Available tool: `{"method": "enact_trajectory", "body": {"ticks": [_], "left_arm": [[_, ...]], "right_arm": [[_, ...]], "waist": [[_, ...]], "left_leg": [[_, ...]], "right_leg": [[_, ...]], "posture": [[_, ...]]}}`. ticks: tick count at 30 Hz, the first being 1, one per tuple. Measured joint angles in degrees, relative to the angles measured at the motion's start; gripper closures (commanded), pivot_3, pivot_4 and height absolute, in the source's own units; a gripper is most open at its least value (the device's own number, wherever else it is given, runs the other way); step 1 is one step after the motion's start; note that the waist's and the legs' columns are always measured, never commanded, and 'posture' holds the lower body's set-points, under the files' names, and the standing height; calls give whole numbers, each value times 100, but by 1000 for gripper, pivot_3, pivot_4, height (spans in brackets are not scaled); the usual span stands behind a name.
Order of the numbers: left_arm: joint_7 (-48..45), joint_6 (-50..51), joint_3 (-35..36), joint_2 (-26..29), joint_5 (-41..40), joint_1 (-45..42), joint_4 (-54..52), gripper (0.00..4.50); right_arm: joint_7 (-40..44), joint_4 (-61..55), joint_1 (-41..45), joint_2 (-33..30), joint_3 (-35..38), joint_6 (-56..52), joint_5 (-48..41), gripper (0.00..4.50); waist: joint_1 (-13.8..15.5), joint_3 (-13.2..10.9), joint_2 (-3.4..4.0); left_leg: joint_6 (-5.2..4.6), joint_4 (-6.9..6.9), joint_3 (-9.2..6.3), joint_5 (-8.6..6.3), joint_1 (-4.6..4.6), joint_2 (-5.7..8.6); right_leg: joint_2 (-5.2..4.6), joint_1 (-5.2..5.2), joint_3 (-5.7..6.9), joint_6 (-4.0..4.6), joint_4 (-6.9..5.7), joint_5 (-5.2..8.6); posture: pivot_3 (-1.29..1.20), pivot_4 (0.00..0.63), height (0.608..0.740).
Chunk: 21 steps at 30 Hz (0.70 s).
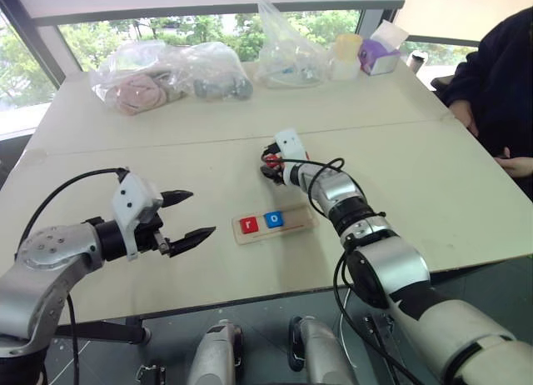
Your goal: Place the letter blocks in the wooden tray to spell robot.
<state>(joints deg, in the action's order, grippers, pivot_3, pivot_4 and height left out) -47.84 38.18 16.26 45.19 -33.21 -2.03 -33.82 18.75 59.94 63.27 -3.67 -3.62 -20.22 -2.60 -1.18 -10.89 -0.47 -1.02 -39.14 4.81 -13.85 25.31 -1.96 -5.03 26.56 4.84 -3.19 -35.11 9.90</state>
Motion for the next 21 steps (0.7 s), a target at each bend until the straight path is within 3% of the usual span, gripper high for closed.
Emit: {"method": "enact_trajectory", "body": {"ticks": [1,6,8,12,17,21], "left_arm": [[0,-12,-2,9,1,-4,2,0],[-5,-65,-112,13,5,-57,19,0],[-24,-107,-222,12,5,-96,54,0],[-69,-142,-347,15,9,-206,231,0],[-224,-251,-502,28,15,-326,416,0],[-337,-354,-649,29,25,-419,593,0]], "right_arm": [[-40,31,8,5,44,25,1,3350],[-89,8,-9,4,177,-24,4,3352],[-27,-539,-262,-108,141,-243,25,3352],[238,-3275,-1539,-832,13,-1434,31,3352],[321,-7147,-3021,-1695,384,-3945,-331,3352],[195,-8578,-3863,-1815,746,-5233,-509,3352]], "waist": [[0,0,0],[16,0,1],[45,0,1],[101,-2,4],[50,-1,5],[46,0,5]], "left_leg": [[0,0,0,0,0,0],[1,0,-1,1,0,0],[1,0,-5,1,2,0],[1,4,-5,0,10,6],[2,12,-3,-2,5,-1],[15,13,-3,-9,0,-14]], "right_leg": [[0,0,0,0,0,0],[-1,-2,0,0,0,0],[-2,-2,0,0,2,1],[-12,1,0,-9,6,6],[-9,9,1,-8,4,8],[1,12,3,-13,4,13]], "posture": [[0,150,725],[0,150,725],[0,150,725],[0,150,725],[0,150,725],[0,150,725]]}}
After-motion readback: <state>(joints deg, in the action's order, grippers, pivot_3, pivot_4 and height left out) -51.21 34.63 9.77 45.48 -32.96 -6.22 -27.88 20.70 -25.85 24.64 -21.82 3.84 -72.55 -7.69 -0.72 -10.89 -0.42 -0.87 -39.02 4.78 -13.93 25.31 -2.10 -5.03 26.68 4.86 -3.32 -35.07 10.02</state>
